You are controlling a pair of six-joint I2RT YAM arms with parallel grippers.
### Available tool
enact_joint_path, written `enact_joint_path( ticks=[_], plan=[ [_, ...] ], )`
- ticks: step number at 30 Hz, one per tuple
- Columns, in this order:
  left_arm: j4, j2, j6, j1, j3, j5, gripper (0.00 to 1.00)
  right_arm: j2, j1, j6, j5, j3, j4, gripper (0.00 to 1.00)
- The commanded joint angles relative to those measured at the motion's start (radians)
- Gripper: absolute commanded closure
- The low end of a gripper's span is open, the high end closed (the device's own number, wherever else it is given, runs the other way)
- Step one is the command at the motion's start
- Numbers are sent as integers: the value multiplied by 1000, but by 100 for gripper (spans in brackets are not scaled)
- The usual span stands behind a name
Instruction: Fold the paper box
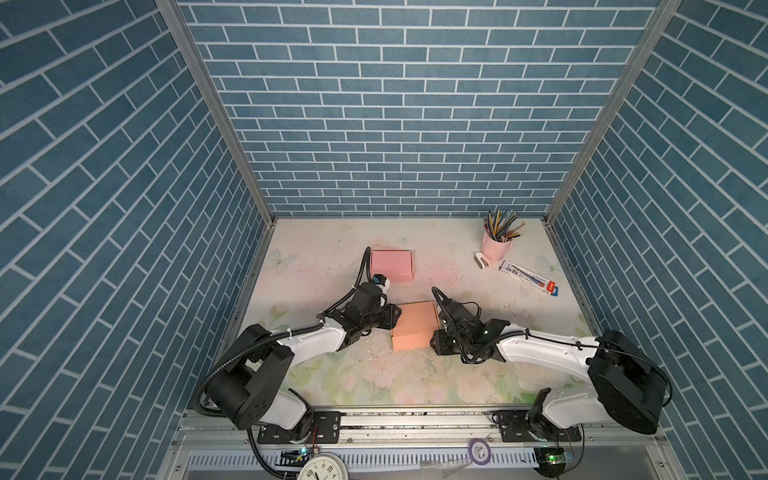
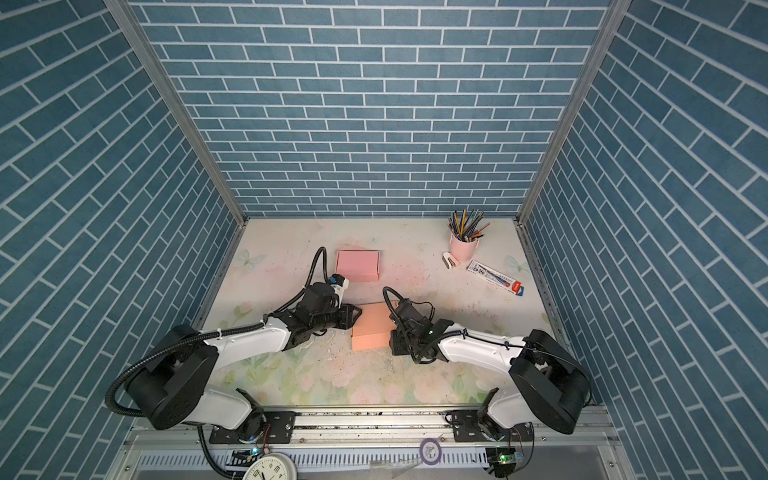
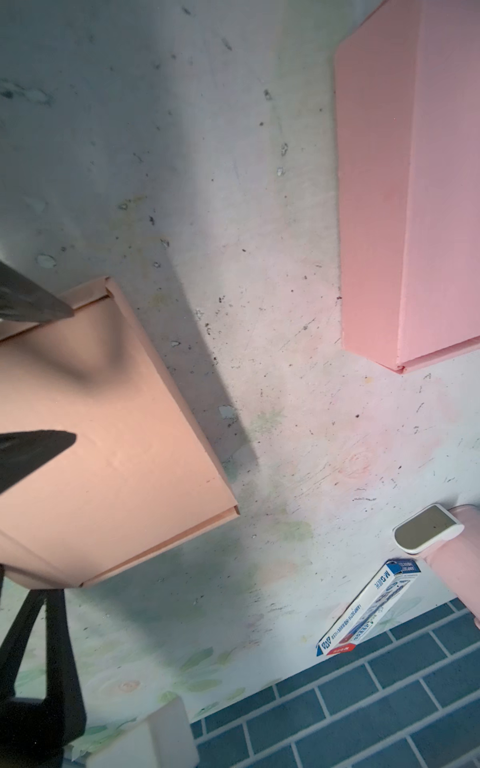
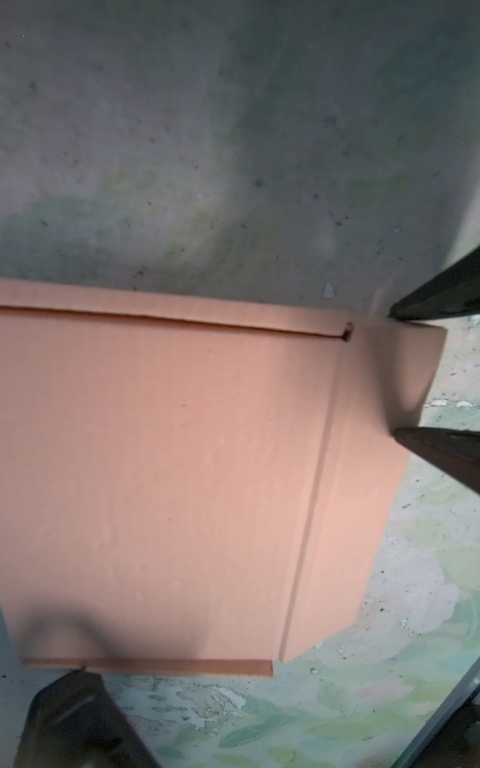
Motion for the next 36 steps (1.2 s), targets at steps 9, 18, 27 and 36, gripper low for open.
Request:
enact_joint_path(
  ticks=[9, 18, 27, 36],
  plan=[
    [1, 54, 20, 6, -27, 18, 56, 72, -29, -53, 13, 41, 37, 57],
    [7, 47, 15, 6, -36, 29, 57, 109, -34, -64, 69, 87, 42, 57],
    [-19, -1, 10, 5, -52, 27, 57, 43, -39, -47, 102, 50, 21, 49],
    [-71, -55, 6, 6, -40, 67, 57, 21, -53, -53, 99, 36, 1, 49]
  ],
)
